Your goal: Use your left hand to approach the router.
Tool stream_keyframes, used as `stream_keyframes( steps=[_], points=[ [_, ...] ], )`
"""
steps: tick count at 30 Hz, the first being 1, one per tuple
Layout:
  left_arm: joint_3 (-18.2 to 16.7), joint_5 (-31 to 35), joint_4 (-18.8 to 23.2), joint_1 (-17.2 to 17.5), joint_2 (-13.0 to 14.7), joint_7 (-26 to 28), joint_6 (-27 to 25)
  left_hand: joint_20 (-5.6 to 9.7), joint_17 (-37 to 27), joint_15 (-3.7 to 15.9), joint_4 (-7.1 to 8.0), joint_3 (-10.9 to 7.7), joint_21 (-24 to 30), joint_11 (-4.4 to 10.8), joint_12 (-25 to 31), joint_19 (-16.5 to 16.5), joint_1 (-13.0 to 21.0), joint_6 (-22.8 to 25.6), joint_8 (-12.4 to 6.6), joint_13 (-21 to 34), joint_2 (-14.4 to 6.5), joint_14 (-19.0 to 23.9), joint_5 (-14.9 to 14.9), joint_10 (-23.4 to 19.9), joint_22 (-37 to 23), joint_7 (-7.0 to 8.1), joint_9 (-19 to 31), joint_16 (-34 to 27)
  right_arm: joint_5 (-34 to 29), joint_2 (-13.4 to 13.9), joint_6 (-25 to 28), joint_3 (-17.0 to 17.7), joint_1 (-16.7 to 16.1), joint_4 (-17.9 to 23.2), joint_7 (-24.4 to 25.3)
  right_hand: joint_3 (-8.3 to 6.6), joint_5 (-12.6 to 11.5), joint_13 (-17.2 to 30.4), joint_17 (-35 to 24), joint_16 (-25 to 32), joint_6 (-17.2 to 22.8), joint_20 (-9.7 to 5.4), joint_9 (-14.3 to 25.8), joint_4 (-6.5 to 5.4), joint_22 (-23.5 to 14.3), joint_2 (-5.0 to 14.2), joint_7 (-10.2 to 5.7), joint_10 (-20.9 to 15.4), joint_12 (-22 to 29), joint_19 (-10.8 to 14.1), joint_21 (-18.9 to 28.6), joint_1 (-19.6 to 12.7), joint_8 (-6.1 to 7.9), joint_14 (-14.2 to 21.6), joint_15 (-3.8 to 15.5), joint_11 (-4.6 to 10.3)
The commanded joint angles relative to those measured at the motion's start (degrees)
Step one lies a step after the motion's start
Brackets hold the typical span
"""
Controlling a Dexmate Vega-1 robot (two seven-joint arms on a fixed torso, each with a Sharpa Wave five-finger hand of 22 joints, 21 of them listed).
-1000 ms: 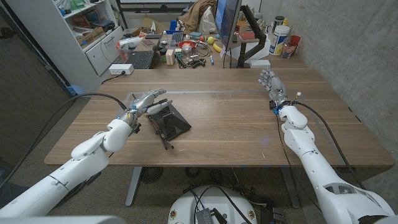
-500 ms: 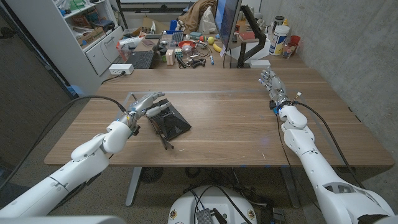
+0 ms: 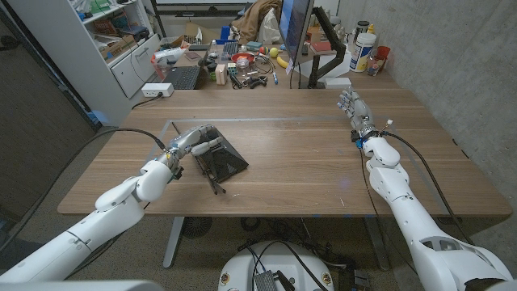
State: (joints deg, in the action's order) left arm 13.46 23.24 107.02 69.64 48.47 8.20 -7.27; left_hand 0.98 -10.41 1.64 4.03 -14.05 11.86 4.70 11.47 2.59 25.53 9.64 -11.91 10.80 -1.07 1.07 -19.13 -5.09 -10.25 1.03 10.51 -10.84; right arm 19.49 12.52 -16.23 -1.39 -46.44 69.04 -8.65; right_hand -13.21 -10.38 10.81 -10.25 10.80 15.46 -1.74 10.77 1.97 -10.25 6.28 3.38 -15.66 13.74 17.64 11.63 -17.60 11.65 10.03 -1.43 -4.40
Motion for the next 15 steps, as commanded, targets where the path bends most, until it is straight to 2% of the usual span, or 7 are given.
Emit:
stream_keyframes(
  steps=[1,15],
  points=[
    [0.9,-0.5,-0.2,-0.2,0.2,-0.3,-0.4,-0.32,-0.2,0.88,-0.16,0.21,-0.2,0.38,0.2,0.0,0.4,0.4,-0.03,0.1,-0.1,0.1,0.0,-0.2,-0.2,-0.12,0.3,-0.1,0.0,0.1,0.0,0.0,0.0,0.0,-0.2,-0.34,-0.1,0.1,-0.3,-0.1,0.6,-0.09,0.3,0.28,-0.3,-0.49,-0.07,-0.4,-0.4,0.7,0.0,0.2,-0.21,0.5,0.14,-0.07],
    [1.2,-1.2,-0.3,0.4,0.3,-0.2,-1.3,0.03,-0.2,0.93,-0.16,0.31,-0.2,0.42,0.3,0.0,0.4,0.6,0.0,0.1,-0.1,0.3,0.0,-0.4,-0.2,-0.08,0.3,-0.1,0.0,0.0,-0.6,-0.2,0.9,-1.2,-1.0,-0.31,-0.1,0.1,-0.3,-0.1,0.5,-0.1,0.3,0.3,-0.3,-0.51,-0.12,-0.4,-0.4,0.7,0.0,0.3,-0.25,0.6,0.14,-0.18]
  ],
)
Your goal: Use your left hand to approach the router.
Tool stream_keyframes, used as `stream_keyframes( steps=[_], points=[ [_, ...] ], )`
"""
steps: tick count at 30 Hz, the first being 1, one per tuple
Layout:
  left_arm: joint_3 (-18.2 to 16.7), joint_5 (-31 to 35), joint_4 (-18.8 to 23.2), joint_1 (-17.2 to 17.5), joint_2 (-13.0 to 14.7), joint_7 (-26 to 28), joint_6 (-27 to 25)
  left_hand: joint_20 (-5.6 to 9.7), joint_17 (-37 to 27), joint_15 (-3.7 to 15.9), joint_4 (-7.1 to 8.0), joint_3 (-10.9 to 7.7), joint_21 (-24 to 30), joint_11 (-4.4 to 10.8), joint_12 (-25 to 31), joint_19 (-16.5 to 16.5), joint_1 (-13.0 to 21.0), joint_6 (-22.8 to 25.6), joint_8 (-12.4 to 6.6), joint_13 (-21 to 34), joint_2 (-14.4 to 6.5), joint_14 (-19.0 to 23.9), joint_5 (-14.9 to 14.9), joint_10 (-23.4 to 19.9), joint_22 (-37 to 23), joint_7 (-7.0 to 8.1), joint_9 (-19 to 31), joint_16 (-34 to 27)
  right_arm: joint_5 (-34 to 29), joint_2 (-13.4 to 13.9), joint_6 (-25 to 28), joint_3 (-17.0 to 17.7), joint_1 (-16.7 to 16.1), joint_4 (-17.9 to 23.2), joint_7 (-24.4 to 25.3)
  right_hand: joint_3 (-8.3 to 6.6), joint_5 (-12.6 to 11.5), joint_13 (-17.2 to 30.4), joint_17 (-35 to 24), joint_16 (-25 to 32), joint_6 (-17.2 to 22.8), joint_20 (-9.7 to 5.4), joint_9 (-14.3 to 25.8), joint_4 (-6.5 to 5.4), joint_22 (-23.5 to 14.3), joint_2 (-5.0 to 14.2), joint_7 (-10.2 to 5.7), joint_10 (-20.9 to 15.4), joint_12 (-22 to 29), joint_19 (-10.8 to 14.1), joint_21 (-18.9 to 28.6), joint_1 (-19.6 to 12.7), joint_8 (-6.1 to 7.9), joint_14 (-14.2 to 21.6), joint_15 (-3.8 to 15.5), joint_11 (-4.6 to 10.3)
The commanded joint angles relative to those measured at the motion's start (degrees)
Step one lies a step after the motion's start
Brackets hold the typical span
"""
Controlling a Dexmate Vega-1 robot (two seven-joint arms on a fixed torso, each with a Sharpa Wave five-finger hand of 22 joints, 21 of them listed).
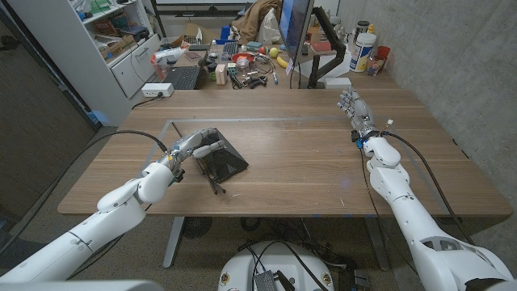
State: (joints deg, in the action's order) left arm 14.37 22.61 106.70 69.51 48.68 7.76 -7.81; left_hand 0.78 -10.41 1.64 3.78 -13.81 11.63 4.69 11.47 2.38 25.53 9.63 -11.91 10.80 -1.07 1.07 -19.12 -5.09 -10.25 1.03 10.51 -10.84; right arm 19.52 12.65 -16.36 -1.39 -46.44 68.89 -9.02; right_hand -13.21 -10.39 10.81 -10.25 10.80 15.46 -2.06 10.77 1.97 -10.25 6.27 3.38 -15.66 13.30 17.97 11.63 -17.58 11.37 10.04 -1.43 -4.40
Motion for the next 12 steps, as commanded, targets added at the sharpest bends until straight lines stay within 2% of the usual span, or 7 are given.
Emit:
stream_keyframes(
  steps=[1,12],
  points=[
    [0.3,-0.6,0.0,0.6,0.1,0.3,-0.7,0.19,-0.2,0.98,0.08,0.07,0.0,0.42,0.3,0.2,0.5,0.6,0.0,0.1,-0.1,0.3,0.0,-0.4,-0.2,-0.03,0.3,-0.1,0.0,-0.1,-0.5,-0.2,1.0,-1.2,-0.7,-0.31,-0.1,0.1,-0.3,-0.1,0.5,0.22,0.3,0.3,-0.3,-0.49,-0.14,-0.4,0.0,0.4,0.0,0.3,0.03,0.5,0.16,-0.17],
    [0.6,-0.9,-0.6,0.0,0.1,0.5,-0.1,0.61,-0.2,1.01,0.07,0.15,0.0,0.74,0.3,0.2,0.5,0.9,-0.03,0.1,-0.2,0.2,0.1,-0.6,-0.2,0.01,0.3,-0.1,-0.2,-0.4,-0.4,-0.2,1.0,-0.9,-0.2,-0.29,-0.1,0.1,-0.3,-0.1,0.5,0.21,0.3,0.33,-0.3,-0.51,-0.19,-0.4,-0.1,0.4,0.0,0.3,0.03,0.6,0.12,-0.1]
  ],
)
